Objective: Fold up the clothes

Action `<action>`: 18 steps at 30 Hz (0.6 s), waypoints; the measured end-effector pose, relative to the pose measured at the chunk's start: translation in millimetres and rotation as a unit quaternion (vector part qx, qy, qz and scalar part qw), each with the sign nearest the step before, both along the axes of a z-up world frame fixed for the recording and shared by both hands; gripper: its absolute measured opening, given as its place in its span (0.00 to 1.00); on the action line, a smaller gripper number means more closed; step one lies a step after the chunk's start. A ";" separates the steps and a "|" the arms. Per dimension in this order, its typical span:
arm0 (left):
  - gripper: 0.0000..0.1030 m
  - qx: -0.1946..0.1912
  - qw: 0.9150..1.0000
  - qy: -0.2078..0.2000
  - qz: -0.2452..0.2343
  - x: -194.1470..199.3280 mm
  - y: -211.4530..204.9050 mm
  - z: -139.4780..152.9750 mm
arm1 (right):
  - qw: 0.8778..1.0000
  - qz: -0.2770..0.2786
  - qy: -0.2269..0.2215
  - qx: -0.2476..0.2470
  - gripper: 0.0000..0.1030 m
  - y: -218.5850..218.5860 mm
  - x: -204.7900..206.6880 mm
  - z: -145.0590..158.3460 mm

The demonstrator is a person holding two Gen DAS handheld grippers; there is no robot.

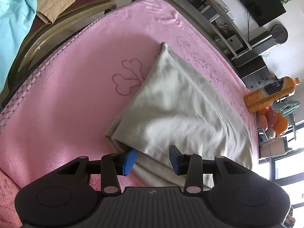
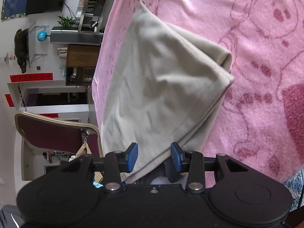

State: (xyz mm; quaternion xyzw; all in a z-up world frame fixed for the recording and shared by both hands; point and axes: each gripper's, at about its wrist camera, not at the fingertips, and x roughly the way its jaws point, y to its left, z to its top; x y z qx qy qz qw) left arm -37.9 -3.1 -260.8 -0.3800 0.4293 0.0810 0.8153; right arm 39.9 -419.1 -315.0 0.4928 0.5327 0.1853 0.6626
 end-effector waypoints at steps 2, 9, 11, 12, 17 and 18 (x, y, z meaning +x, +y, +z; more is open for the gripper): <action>0.38 -0.001 1.000 0.001 0.004 -0.2 1.0 -0.4 | 1.000 0.001 0.004 0.000 0.37 1.6 0.0 -1.1; 0.37 -0.009 1.000 -0.003 0.020 -2.6 4.7 0.8 | 0.998 -0.057 -0.009 -0.002 0.34 -12.2 -7.3 2.2; 0.34 -0.010 1.000 -0.004 0.026 -4.1 6.5 1.5 | 0.996 -0.084 -0.020 -0.008 0.33 -18.8 -10.1 5.3; 0.33 -0.011 1.000 -0.005 0.029 -5.1 7.4 1.9 | 0.995 -0.092 -0.025 -0.016 0.31 -21.3 -10.8 7.6; 0.16 -0.012 0.999 -0.011 0.033 -7.8 8.8 3.6 | 0.997 -0.070 -0.012 -0.027 0.27 -21.9 -11.3 4.6; 0.14 -0.011 0.999 -0.015 0.031 -7.8 8.4 4.5 | 0.998 -0.063 -0.016 -0.025 0.27 -21.2 -10.8 6.1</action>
